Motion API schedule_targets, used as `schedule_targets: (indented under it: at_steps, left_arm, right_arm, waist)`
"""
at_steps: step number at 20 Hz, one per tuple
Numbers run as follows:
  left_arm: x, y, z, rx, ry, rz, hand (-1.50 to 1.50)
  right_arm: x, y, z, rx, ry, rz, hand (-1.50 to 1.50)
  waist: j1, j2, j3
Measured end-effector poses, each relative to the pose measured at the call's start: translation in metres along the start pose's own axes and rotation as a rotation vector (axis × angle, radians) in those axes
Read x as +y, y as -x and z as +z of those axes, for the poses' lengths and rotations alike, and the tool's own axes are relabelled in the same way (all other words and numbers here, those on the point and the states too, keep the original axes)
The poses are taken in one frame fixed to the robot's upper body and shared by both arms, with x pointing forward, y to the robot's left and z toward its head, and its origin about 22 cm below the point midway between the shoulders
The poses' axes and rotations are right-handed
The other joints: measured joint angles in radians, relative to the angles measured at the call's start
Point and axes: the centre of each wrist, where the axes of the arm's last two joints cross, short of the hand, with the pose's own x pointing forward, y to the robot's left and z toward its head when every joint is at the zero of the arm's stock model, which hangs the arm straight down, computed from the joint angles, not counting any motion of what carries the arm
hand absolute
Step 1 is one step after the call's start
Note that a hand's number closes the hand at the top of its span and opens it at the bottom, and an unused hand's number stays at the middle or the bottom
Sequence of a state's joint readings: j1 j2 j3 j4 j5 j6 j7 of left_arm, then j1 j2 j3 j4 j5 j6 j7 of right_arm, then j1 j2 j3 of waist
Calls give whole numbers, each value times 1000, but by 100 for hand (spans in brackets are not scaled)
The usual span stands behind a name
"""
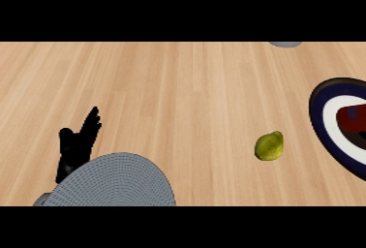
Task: Pick the can from the placemat and place it in the plate
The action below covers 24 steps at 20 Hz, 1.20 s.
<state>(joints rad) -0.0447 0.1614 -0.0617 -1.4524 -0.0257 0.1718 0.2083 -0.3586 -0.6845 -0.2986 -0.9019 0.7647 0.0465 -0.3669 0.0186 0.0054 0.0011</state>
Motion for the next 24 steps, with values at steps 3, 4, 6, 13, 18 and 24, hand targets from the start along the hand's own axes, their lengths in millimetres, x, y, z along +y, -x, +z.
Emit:
schedule_targets:
  at_steps: [3, 4, 6, 13, 18, 24]
  left_arm:
    - [-2, -3, -1, 0, -1, -2, 0]
    - [0, -2, 0, 1, -1, -5, 0]
    - [-1, 1, -1, -2, -1, 0, 0]
    - [1, 2, 0, 10, -17, 8, 0]
    - [-1, 2, 2, 7, -12, 2, 0]
    - [-3, 0, 0, 2, -11, 9, 0]
  right_arm:
    - [0, 8, -7, -22, -67, -2, -150]
    - [1, 10, -7, -41, -81, -10, -150]
    - [-3, 18, -6, -96, -80, -53, -150]
    - [-16, 31, -6, -286, 43, -454, -150]
    - [-28, 55, 7, -265, 114, -668, -150]
    - [-32, 74, 21, -226, 115, -738, -150]
  waist:
    - [-1, 0, 0]
    - [-2, -1, 0]
    - [-5, -1, 0]
    - [-15, -5, 1]
    - [-13, -3, 1]
    - [-6, 0, 1]
